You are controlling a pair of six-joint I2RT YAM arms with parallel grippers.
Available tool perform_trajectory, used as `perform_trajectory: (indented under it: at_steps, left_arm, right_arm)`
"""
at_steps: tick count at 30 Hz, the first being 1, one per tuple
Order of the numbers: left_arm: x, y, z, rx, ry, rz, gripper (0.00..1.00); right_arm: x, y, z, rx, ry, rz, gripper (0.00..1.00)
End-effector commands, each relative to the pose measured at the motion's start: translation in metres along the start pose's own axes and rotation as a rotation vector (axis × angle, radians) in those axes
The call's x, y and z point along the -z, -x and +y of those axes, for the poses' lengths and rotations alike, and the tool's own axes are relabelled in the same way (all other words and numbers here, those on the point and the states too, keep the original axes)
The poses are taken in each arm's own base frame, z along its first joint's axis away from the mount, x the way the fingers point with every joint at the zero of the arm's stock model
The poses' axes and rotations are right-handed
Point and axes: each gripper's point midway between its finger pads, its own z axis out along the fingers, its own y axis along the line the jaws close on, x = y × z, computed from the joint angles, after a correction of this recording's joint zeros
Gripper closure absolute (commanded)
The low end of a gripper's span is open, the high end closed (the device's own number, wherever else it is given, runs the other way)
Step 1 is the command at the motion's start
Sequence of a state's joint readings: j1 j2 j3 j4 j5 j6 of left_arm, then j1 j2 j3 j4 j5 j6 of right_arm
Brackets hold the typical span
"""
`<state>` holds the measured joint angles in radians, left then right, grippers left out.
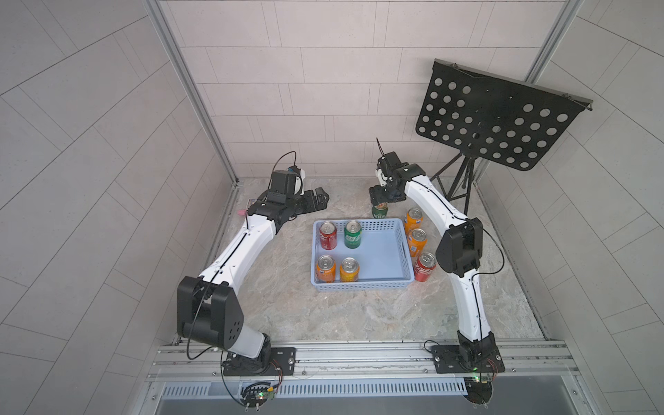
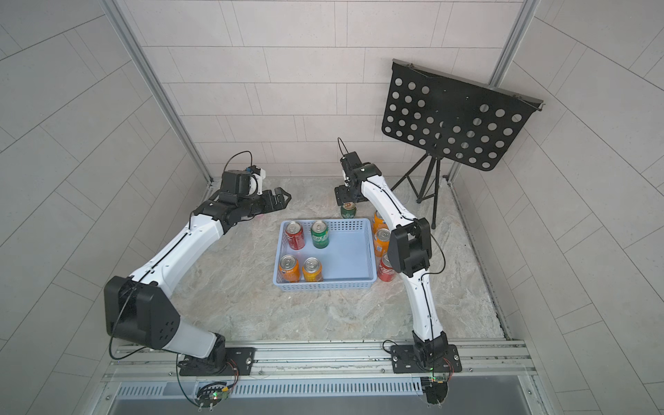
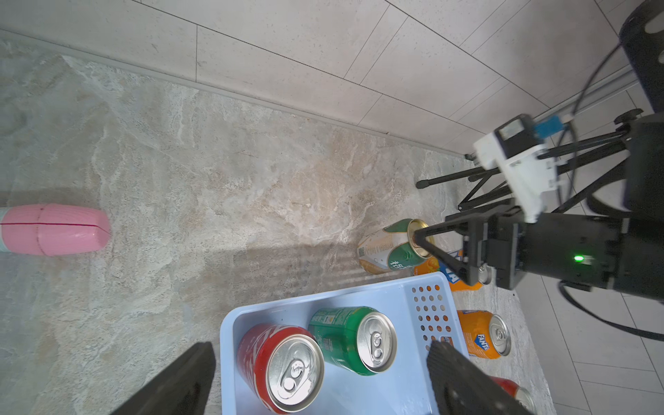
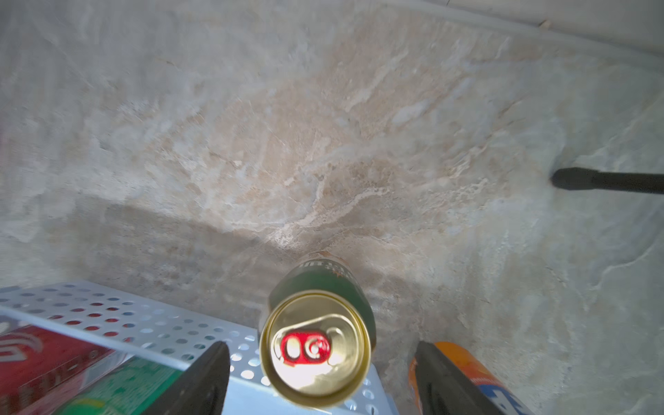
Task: Take out the drinks from the basket
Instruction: Place the drink at the center of the board, then pick up the drink from the basket.
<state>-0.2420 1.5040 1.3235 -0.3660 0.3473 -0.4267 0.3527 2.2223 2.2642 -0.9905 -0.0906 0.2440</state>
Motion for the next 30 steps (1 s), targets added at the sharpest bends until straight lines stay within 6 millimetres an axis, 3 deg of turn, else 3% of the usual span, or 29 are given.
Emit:
perform_trajectory:
  at_steps: [1, 6, 12, 20, 30]
  left_arm:
    - [0.014, 0.009, -0.003, -0.04, 0.009, -0.025, 0.0]
    - [0.024, 0.004, 0.015, -0.103, 0.117, -0.017, 0.0]
    - [0.034, -0.006, 0.042, -0.112, 0.261, 0.018, 0.0]
    - [0.042, -0.013, 0.071, 0.012, 0.261, -0.003, 0.0]
    - [0.041, -0.013, 0.069, 0.051, 0.219, 0.014, 0.0]
  right_arm:
    - [0.066, 0.02, 0.012, 0.022, 0.047, -0.13, 0.16]
    - [0.098, 0.003, 0.032, 0.068, 0.079, -0.143, 0.15]
    - [0.101, -0.025, 0.073, 0.093, 0.203, -0.174, 0.1]
    - [0.062, -0.046, 0.101, 0.113, 0.208, -0.097, 0.1]
    - [0.014, -0.065, 0.12, 0.146, 0.171, -0.025, 0.1]
